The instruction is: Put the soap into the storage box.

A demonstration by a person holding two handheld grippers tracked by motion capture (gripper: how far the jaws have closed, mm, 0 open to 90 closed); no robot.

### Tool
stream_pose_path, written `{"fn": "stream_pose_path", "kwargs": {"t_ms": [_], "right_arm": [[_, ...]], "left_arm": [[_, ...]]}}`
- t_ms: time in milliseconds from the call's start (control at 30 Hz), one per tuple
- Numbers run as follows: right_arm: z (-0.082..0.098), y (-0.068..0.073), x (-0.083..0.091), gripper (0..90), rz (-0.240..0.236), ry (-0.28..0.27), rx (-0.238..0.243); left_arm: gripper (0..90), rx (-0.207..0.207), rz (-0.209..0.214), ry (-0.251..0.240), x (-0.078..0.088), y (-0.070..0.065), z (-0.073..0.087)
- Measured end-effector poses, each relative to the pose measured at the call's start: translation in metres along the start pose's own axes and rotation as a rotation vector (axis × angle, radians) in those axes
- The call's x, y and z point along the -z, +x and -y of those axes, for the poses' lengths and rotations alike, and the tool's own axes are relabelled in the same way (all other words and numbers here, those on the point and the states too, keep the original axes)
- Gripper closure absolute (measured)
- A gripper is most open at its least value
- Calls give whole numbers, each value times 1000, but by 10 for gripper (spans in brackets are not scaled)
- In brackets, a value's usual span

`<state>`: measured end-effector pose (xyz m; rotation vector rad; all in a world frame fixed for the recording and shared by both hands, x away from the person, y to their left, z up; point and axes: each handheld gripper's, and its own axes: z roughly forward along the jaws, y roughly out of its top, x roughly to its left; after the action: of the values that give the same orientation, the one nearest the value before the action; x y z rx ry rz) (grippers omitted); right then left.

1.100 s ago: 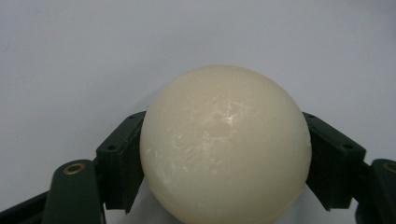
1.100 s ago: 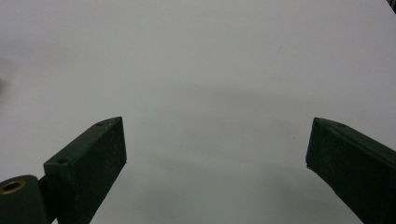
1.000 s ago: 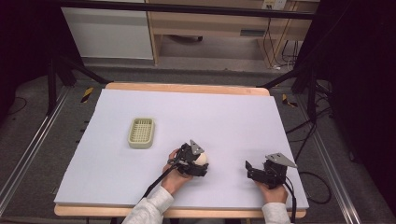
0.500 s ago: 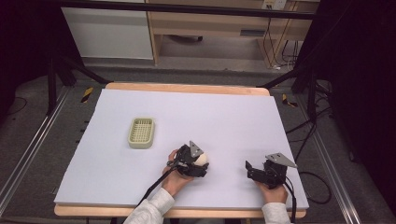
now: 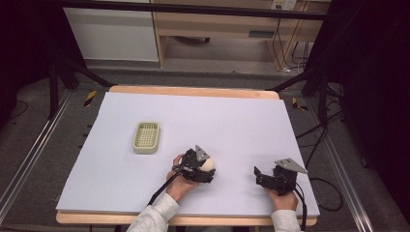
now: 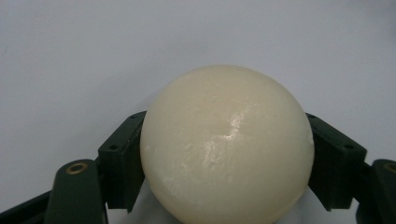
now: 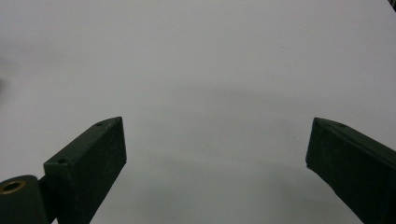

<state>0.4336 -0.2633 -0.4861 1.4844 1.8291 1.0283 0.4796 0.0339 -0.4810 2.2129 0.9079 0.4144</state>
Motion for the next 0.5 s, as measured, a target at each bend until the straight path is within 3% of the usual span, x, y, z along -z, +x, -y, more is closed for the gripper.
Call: {"fn": "stream_pose_path", "kwargs": {"t_ms": [167,500], "right_arm": [[0,0,0,55,-1,2,-1],[0,0,0,55,-1,-1,1]], "left_arm": [[243,-12,0,2,5,0,-3],[243,-26,-10,-54,34,6,-17]]}}
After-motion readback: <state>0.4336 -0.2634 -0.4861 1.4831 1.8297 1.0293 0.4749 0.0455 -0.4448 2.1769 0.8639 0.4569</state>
